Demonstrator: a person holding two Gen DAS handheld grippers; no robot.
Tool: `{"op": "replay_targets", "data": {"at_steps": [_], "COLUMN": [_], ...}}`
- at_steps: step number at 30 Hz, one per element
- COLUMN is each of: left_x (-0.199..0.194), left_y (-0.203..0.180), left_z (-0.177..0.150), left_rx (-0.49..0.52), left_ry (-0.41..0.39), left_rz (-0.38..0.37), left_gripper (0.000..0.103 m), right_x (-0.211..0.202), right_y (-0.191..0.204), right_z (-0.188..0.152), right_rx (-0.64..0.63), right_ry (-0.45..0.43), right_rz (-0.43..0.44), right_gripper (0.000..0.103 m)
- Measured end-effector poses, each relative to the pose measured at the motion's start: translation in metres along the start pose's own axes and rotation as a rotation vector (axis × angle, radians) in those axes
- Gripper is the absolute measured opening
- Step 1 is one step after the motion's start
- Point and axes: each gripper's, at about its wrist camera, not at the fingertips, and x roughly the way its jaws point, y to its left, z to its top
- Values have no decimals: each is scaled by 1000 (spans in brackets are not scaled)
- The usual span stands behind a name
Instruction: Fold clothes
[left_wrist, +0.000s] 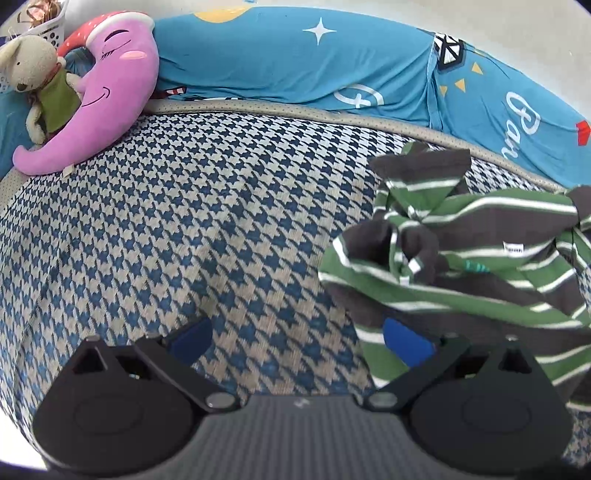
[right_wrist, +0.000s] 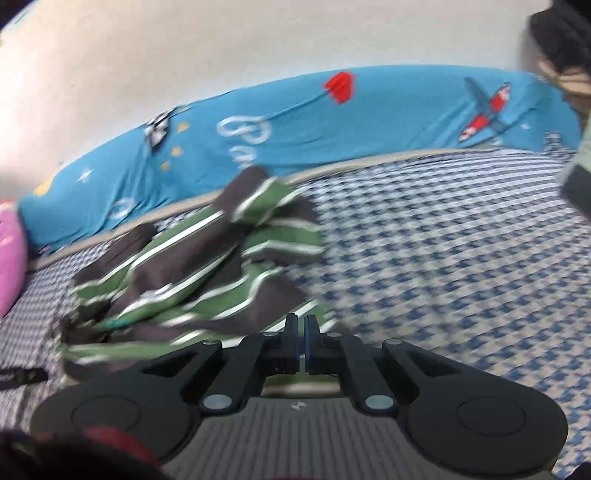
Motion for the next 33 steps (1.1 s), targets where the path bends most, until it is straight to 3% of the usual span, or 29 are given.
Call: {"op": "replay_targets", "data": {"at_steps": [18,33], "left_x": [4,8], "left_y": [-22,-9], "left_z": [-11,-6], "left_rx": [82,38], "left_ry": [9,31], "left_rz": [-6,6], "left_gripper": [103,103], "right_x": [18,21], "right_y": [81,145], "right_z": [-32,-56], "right_rx": [-148,-300], "right_ry": [109,157], "right_rz": [197,362], "right_gripper": [10,14]}}
